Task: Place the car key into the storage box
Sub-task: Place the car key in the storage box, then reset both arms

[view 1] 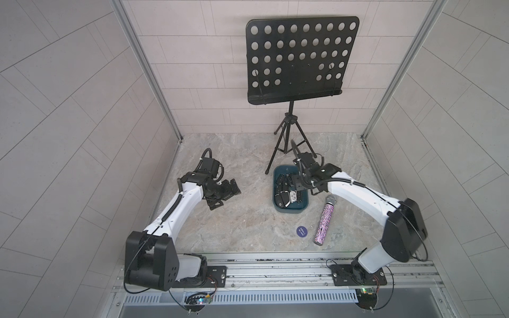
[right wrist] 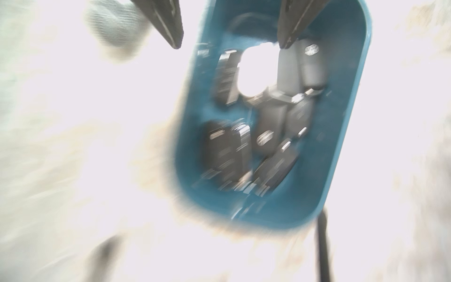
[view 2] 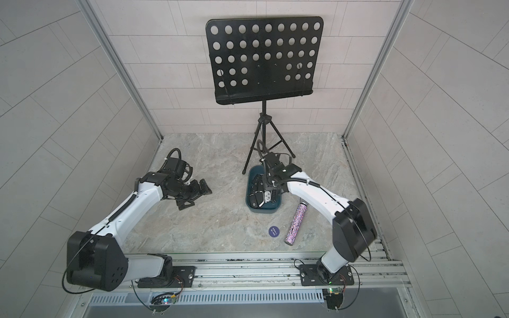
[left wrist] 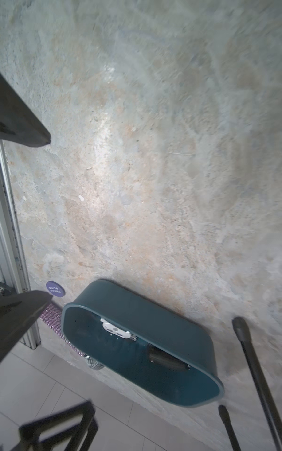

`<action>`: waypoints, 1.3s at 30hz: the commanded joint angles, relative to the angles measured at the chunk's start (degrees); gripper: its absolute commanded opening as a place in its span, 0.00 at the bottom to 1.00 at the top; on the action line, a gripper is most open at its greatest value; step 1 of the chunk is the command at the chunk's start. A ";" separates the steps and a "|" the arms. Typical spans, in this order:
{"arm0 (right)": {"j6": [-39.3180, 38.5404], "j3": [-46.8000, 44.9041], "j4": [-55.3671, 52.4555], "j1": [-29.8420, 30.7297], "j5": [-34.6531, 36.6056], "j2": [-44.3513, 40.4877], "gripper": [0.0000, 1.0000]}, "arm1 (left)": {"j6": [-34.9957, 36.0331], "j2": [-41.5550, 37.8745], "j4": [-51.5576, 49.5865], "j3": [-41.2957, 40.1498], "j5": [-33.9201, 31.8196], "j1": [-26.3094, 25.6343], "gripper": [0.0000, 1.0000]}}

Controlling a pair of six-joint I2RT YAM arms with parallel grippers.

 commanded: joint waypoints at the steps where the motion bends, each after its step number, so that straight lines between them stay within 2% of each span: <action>1: -6.77 -5.92 5.41 -6.21 5.15 -5.29 0.68 | 3.99 1.32 -1.64 3.56 -8.26 0.73 1.00; 5: -14.55 -16.74 19.09 -15.76 8.38 -7.88 0.70 | 6.31 3.22 0.51 4.40 -19.18 0.84 1.00; 9: -13.35 -26.69 34.98 -25.15 10.57 -4.19 0.72 | 12.13 4.20 8.73 1.84 -32.72 0.84 1.00; 12: -11.27 -36.17 55.31 -27.82 12.72 -1.86 0.78 | 16.96 3.31 17.09 -2.71 -43.51 0.84 1.00; 15: -14.26 -38.05 63.95 -27.61 16.84 -1.21 0.82 | 21.20 2.45 28.46 -9.29 -52.04 0.97 1.00; 16: -14.25 -38.74 66.29 -27.78 17.01 -0.62 0.88 | 22.45 2.30 32.30 -11.25 -53.37 1.01 1.00; 17: -14.06 -39.35 66.80 -27.78 16.97 -0.10 0.99 | 23.59 2.29 36.65 -13.54 -53.97 1.10 1.00; 19: -15.58 -44.64 78.14 -27.21 16.46 -0.09 0.99 | 25.38 2.29 43.94 -17.09 -53.49 1.19 1.00; 23: -16.52 -50.25 85.69 -27.12 13.38 -2.27 0.99 | 29.66 2.93 57.76 -23.07 -53.39 1.15 1.00; 25: -17.48 -50.30 85.30 -27.24 10.74 -2.12 0.99 | 31.72 3.72 64.37 -25.40 -54.79 1.16 1.00; 26: -17.94 -50.52 86.58 -27.26 9.89 -0.91 0.99 | 32.54 4.35 67.72 -26.34 -55.35 1.26 1.00; 28: -18.39 -52.24 98.82 -27.39 10.65 5.27 0.99 | 33.54 5.40 72.94 -28.16 -53.86 1.45 1.00; 30: -17.35 -49.10 83.85 -27.54 9.94 0.70 0.99 | 33.30 7.13 77.57 -29.31 -53.04 1.54 1.00; 31: -17.36 -49.26 87.53 -27.94 9.81 1.77 1.00 | 32.45 7.37 77.65 -29.25 -51.98 1.74 1.00; 32: -18.26 -50.97 94.39 -27.76 10.00 4.11 1.00 | 32.48 8.86 81.83 -30.68 -50.11 2.22 1.00; 33: -18.24 -50.79 93.40 -27.36 10.78 4.16 1.00 | 32.41 11.29 88.58 -32.37 -50.34 2.44 1.00; 34: -18.02 -49.58 88.57 -27.34 10.57 2.56 1.00 | 32.43 12.17 91.21 -33.16 -49.01 3.33 1.00; 35: -17.71 -48.59 84.32 -27.37 10.33 1.24 1.00 | 31.69 11.12 89.26 -33.49 -47.76 3.77 1.00; 36: -18.21 -49.94 89.80 -27.33 10.32 2.45 1.00 | 31.29 9.93 86.90 -34.07 -44.41 4.72 1.00; 37: -18.48 -50.71 92.87 -27.35 10.24 3.69 1.00 | 31.12 11.63 93.94 -36.28 -44.64 5.20 1.00; 38: -18.71 -50.63 92.85 -27.29 10.47 3.84 1.00 | 31.28 13.28 98.53 -37.39 -45.27 5.10 1.00; 39: -18.19 -50.04 90.26 -27.29 10.53 2.75 1.00 | 31.44 13.33 96.93 -36.62 -45.60 4.98 1.00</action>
